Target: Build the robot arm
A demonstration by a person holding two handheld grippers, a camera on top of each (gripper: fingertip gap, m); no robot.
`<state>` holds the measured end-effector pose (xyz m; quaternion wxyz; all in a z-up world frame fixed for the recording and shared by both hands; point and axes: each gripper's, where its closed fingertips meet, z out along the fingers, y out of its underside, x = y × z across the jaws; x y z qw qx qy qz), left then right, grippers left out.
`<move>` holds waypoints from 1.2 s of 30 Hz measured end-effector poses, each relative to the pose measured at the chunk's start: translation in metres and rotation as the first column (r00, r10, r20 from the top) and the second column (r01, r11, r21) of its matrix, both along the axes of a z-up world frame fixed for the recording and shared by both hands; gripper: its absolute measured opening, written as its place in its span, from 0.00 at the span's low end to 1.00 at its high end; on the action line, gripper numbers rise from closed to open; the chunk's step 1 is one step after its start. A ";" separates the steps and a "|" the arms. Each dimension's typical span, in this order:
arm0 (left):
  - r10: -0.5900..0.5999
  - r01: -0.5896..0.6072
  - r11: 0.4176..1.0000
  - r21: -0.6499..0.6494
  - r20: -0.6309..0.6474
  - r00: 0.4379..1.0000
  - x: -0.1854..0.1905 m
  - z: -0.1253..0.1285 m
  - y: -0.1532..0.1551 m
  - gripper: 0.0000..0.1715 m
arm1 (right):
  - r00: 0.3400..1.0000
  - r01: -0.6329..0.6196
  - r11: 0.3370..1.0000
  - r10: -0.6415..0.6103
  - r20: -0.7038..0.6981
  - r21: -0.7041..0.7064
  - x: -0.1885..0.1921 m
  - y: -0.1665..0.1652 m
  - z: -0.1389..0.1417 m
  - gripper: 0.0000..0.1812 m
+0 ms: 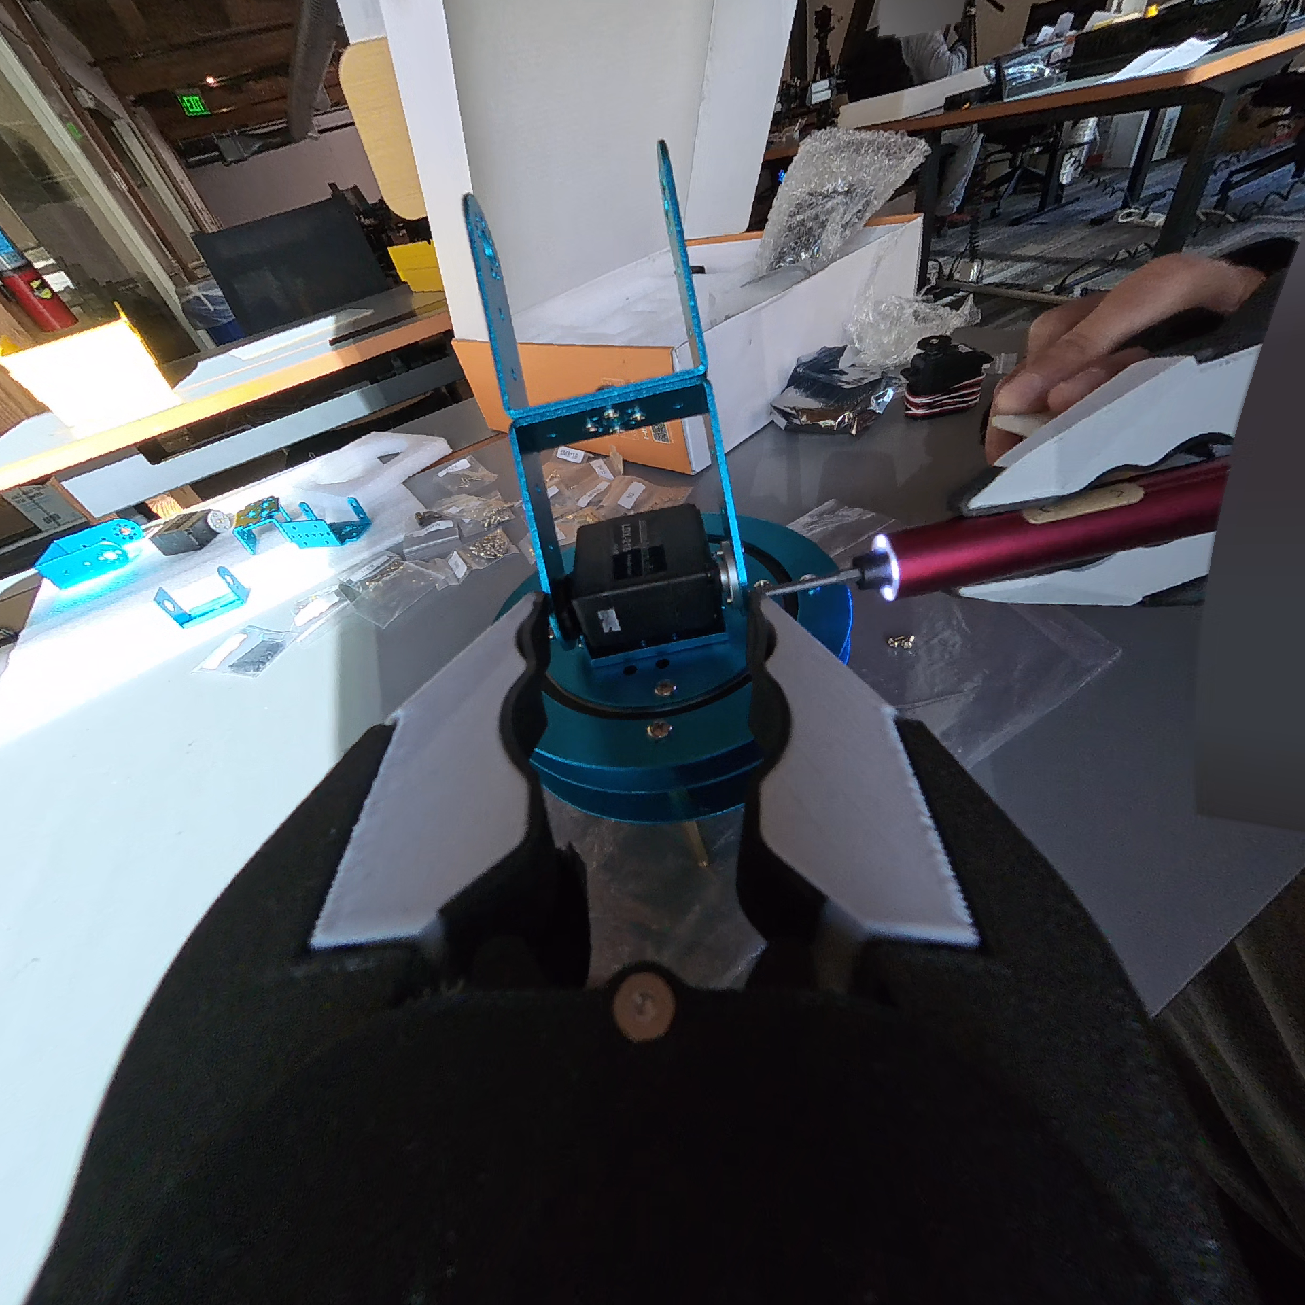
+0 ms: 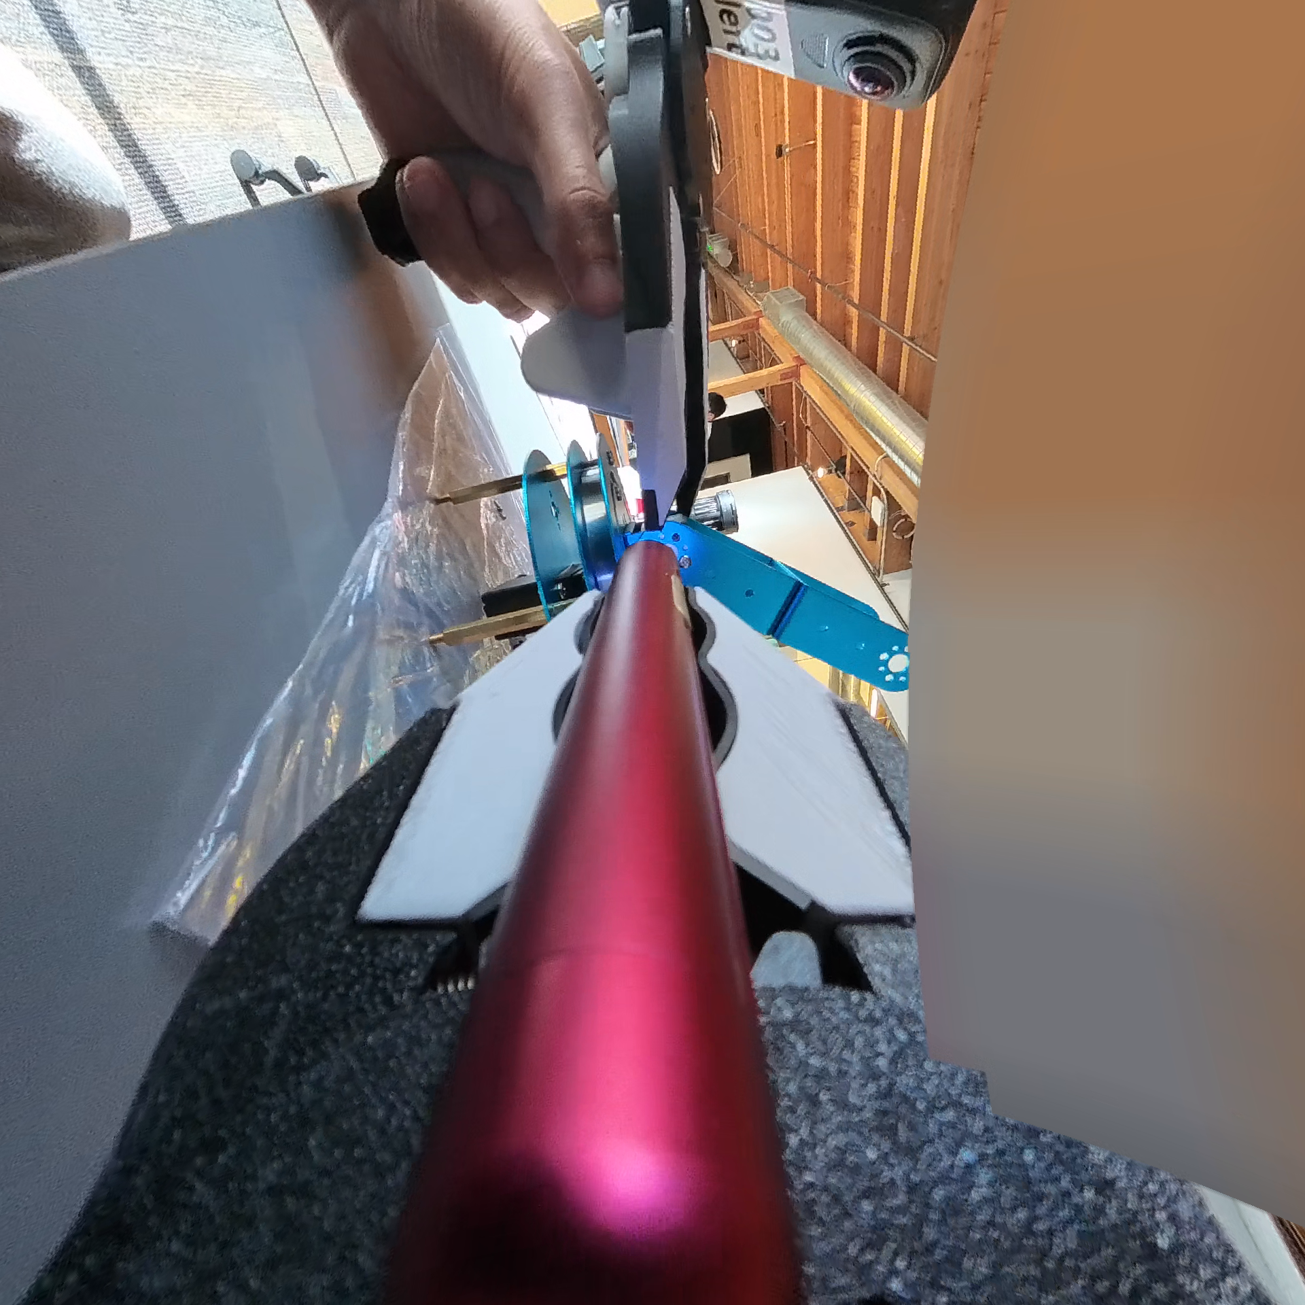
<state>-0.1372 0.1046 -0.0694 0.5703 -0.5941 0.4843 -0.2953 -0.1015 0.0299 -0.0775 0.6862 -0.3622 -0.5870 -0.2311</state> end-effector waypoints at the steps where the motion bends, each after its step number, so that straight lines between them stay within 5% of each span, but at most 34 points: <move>1: -0.001 0.001 1.000 -0.005 0.001 1.000 0.000 0.000 0.000 0.33 | 1.000 0.000 1.000 0.000 0.008 0.004 0.001 -0.001 0.000 0.12; 14: 0.022 -0.022 1.000 -0.005 -0.025 0.999 -0.001 0.005 -0.002 0.32 | 0.999 -0.005 0.999 0.003 0.041 0.050 0.010 -0.007 0.000 0.12; 24: 0.073 -0.066 0.993 -0.097 0.067 0.995 -0.078 0.020 -0.057 0.27 | 0.935 0.040 0.978 -0.109 -0.338 -0.206 0.065 0.009 0.041 0.12; 27: 0.058 -0.043 0.988 -0.147 0.102 0.993 -0.103 0.012 -0.091 0.25 | 0.885 -0.096 0.911 -0.106 -0.454 -0.400 0.065 -0.003 0.047 0.12; 30: 0.059 -0.047 0.990 -0.132 0.089 0.994 -0.120 0.001 -0.115 0.23 | 0.807 -0.224 0.786 -0.182 -0.562 -0.577 0.067 -0.013 0.046 0.12; 36: 0.014 0.010 0.979 -0.204 0.117 0.993 -0.125 -0.015 -0.142 0.23 | 0.724 -0.345 0.504 -0.393 -0.566 -0.792 0.076 -0.024 0.015 0.12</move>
